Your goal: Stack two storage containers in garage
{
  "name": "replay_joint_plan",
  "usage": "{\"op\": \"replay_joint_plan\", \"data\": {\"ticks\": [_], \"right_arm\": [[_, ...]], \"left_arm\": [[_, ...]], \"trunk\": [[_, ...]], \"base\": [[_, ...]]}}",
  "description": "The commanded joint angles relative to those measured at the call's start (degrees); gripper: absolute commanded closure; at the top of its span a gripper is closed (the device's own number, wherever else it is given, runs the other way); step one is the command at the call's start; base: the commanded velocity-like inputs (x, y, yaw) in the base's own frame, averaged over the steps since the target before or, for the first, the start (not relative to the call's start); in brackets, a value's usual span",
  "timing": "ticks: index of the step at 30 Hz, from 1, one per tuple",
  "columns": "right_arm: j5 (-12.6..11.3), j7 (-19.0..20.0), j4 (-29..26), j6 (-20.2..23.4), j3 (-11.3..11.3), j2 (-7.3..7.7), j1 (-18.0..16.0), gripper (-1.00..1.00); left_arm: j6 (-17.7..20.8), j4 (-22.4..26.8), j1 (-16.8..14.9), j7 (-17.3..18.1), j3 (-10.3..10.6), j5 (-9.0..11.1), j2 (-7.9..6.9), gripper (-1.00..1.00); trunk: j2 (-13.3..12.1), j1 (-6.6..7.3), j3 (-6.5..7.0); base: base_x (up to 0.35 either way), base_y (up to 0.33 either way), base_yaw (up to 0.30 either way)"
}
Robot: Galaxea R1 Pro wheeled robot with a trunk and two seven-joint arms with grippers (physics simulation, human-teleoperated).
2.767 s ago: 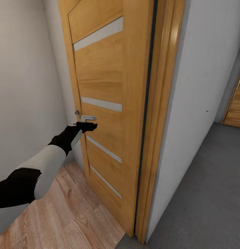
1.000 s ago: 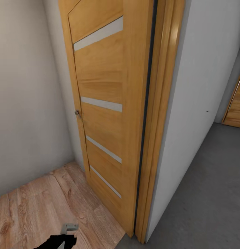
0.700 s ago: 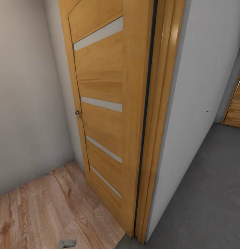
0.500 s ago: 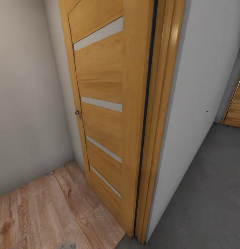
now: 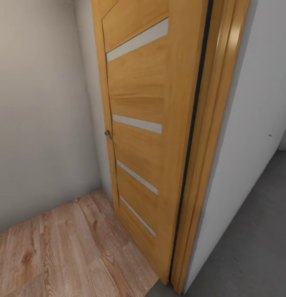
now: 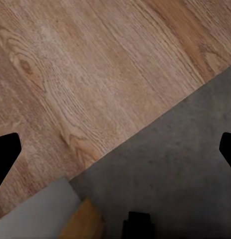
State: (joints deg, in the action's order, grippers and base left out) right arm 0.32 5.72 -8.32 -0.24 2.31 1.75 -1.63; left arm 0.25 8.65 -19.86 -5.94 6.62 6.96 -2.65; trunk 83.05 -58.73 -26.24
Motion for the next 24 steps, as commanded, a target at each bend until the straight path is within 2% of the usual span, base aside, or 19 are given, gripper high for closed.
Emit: {"op": "replay_joint_plan", "data": {"ticks": [1, 9, 24], "right_arm": [[0.0, 0.3, 0.0, 0.0, 0.2, 0.04, 0.0, -1.0], [0.0, 0.3, 0.0, 0.0, 0.2, 0.06, 0.0, -1.0], [0.0, 0.3, 0.0, 0.0, 0.2, 0.01, 0.0, -1.0]], "left_arm": [[0.0, -0.2, 0.0, -0.2, 0.5, 0.6, 0.0, -1.0], [-0.1, -1.2, 0.1, -0.9, 0.6, 0.5, 0.05, -1.0], [-0.1, -1.4, 0.1, -1.5, 0.8, 0.3, 0.12, -1.0]], "trunk": [[0.0, 0.0, -0.09], [0.0, 0.0, -0.26], [0.0, 0.0, -0.3]], "base": [[0.0, 0.0, 0.271], [0.0, -0.059, 0.234], [0.0, -0.28, 0.041]]}}
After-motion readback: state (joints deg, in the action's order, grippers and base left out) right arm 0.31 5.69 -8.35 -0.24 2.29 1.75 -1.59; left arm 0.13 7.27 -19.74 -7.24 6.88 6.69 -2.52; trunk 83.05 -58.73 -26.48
